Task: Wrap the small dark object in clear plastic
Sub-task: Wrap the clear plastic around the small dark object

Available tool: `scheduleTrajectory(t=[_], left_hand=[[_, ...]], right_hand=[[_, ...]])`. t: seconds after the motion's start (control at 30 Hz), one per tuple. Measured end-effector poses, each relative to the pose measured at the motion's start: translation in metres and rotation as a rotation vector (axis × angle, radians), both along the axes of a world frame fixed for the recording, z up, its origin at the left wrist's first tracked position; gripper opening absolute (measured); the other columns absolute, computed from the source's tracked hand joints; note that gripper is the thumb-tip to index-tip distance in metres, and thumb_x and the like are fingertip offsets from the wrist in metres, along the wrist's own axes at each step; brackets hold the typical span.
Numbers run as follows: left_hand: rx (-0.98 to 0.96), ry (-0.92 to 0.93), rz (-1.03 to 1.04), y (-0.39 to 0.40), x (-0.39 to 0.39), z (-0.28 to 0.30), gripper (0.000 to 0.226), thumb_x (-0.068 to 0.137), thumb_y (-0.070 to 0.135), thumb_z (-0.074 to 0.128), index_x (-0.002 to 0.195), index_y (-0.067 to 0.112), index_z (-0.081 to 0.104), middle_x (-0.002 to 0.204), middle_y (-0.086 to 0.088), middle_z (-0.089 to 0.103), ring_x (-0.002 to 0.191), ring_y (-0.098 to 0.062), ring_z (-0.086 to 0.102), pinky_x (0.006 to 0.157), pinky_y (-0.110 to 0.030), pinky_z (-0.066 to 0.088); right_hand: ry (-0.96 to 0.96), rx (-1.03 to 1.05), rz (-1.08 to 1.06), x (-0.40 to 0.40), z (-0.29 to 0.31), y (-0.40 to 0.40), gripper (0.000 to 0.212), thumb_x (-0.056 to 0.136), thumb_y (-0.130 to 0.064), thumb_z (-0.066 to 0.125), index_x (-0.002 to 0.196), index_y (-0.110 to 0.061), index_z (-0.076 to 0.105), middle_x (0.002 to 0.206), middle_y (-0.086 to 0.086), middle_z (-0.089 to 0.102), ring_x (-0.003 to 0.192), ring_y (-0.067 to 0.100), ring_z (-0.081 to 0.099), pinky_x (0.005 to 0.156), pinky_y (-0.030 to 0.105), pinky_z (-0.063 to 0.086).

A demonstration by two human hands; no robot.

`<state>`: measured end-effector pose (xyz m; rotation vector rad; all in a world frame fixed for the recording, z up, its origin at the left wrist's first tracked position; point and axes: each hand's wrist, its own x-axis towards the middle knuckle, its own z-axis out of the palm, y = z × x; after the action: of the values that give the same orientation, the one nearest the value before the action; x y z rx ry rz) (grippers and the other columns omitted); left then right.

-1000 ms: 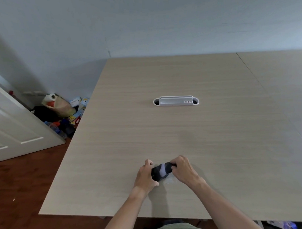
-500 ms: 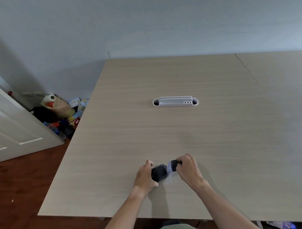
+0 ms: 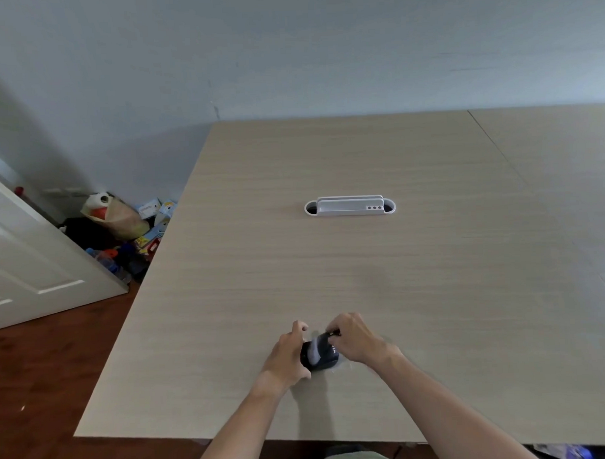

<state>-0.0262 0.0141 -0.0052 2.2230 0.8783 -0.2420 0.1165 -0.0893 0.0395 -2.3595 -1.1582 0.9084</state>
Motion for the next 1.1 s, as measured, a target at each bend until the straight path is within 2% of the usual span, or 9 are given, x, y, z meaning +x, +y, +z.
scheduleTrajectory(t=[0.13,0.2,0.3,0.4,0.5,0.73,0.9,1.0,1.1], left_hand=[[0.006,0.022,-0.011,-0.001,0.001,0.002,0.090,0.057,0.009,0.081,0.125,0.029,0.026,0.105,-0.006,0.060,0.094,-0.028,0.059,0.080,-0.043,0.055],[0.014,0.018,-0.008,-0.001,0.001,0.001,0.090,0.056,0.009,0.080,0.125,0.030,0.026,0.104,-0.006,0.060,0.093,-0.028,0.058,0.079,-0.042,0.054],[0.023,0.006,-0.018,0.002,0.000,-0.002,0.085,0.055,0.005,0.075,0.122,0.029,0.028,0.099,-0.005,0.061,0.090,-0.030,0.058,0.071,-0.040,0.053],[0.019,0.016,-0.031,0.006,0.001,-0.002,0.087,0.059,0.000,0.071,0.131,0.023,0.027,0.106,-0.002,0.066,0.097,-0.030,0.059,0.077,-0.038,0.052],[0.007,0.026,-0.025,0.006,0.002,0.000,0.091,0.059,0.000,0.073,0.132,0.027,0.026,0.113,-0.005,0.062,0.097,-0.030,0.059,0.081,-0.041,0.054],[-0.016,0.055,-0.036,0.009,0.006,-0.001,0.094,0.057,-0.004,0.074,0.132,0.026,0.027,0.114,-0.005,0.062,0.100,-0.030,0.060,0.083,-0.043,0.054],[-0.006,0.046,-0.045,0.011,0.005,-0.006,0.093,0.055,-0.001,0.074,0.132,0.025,0.028,0.106,-0.003,0.065,0.096,-0.028,0.060,0.080,-0.041,0.055],[0.006,0.052,-0.068,0.014,0.008,-0.005,0.092,0.057,-0.002,0.076,0.131,0.023,0.029,0.111,-0.006,0.062,0.100,-0.029,0.058,0.082,-0.040,0.053],[0.013,0.077,-0.098,0.016,0.013,-0.002,0.093,0.058,-0.005,0.076,0.133,0.021,0.029,0.117,-0.006,0.064,0.104,-0.030,0.060,0.082,-0.039,0.053]], right_hand=[[-0.195,-0.118,-0.008,-0.001,0.011,0.000,0.018,0.086,-0.001,0.045,0.097,-0.002,0.060,0.108,0.018,0.055,0.097,0.038,0.061,0.077,0.039,0.048],[-0.196,-0.055,-0.036,-0.001,0.016,0.006,0.016,0.083,0.002,0.044,0.081,-0.005,0.058,0.100,0.020,0.057,0.085,0.036,0.059,0.072,0.039,0.047],[-0.021,-0.016,-0.040,-0.004,0.003,0.014,0.028,0.071,0.002,0.044,0.048,-0.013,0.043,0.066,0.015,0.052,0.065,0.034,0.053,0.061,0.044,0.050],[0.028,-0.091,-0.041,-0.004,-0.001,0.009,0.021,0.077,0.000,0.044,0.073,-0.005,0.064,0.082,0.018,0.060,0.073,0.034,0.058,0.064,0.037,0.049],[-0.109,-0.139,-0.107,0.008,0.000,0.001,0.025,0.083,0.002,0.045,0.101,0.000,0.063,0.104,0.019,0.059,0.091,0.037,0.063,0.071,0.035,0.048],[0.054,-0.031,-0.114,0.012,-0.012,-0.003,0.024,0.074,0.005,0.049,0.084,0.002,0.071,0.089,0.018,0.072,0.089,0.033,0.065,0.075,0.036,0.053],[-0.047,-0.045,-0.158,0.014,-0.007,-0.014,0.018,0.074,0.009,0.044,0.063,-0.001,0.055,0.075,0.012,0.051,0.065,0.030,0.051,0.051,0.032,0.040],[-0.012,0.058,-0.187,0.013,-0.006,-0.005,0.013,0.070,0.006,0.047,0.068,0.006,0.060,0.077,0.026,0.065,0.077,0.040,0.060,0.062,0.040,0.046],[0.004,0.026,-0.160,0.004,-0.008,-0.006,0.015,0.075,0.005,0.047,0.074,0.005,0.062,0.088,0.026,0.066,0.086,0.040,0.063,0.062,0.034,0.043]])
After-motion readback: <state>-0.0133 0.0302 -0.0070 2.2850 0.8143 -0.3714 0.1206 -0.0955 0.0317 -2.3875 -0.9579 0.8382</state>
